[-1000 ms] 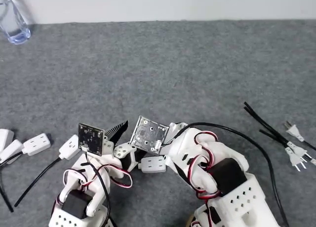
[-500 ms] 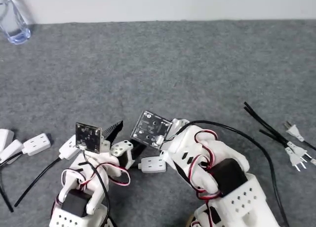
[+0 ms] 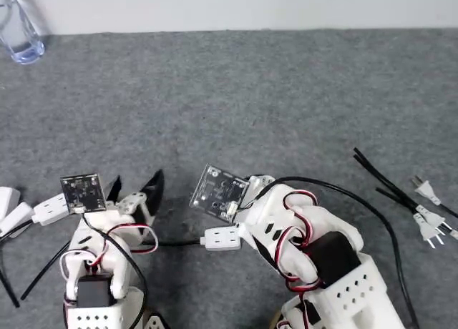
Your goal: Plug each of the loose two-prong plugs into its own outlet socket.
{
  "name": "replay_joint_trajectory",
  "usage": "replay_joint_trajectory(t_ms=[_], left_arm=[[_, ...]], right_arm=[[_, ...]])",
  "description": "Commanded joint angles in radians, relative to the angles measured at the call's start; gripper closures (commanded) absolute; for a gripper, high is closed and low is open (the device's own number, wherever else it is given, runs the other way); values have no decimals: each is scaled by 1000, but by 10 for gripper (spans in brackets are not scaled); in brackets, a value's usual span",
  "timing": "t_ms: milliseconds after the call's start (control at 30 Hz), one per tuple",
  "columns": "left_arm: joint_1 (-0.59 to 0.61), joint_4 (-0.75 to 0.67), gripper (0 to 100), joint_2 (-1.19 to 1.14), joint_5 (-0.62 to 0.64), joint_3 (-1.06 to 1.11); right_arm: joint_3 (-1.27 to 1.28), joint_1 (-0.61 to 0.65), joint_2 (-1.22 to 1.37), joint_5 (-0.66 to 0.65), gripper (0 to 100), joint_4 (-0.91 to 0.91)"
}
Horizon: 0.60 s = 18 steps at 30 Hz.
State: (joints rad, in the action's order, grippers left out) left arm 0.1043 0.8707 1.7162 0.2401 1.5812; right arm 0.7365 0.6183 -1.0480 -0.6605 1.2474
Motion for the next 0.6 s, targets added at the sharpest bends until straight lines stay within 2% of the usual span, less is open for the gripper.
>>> replay_joint_trajectory(t_ms=[0,100,233,400,500,567], left_arm=[[138,153,710,8,-186,-38],[233,190,710,8,-212,-21],[348,140,712,8,-298,53],[534,130,712,8,-451,108],[621,132,712,8,-473,108],[634,130,712,8,-473,108]], right_arm=[[-63,-4,4,-75,991,45],[-69,-4,90,-109,991,76],[-78,-2,272,-163,991,87],[-198,4,507,-242,991,116],[-298,1,639,-305,991,157],[-359,-2,714,-336,991,191]])
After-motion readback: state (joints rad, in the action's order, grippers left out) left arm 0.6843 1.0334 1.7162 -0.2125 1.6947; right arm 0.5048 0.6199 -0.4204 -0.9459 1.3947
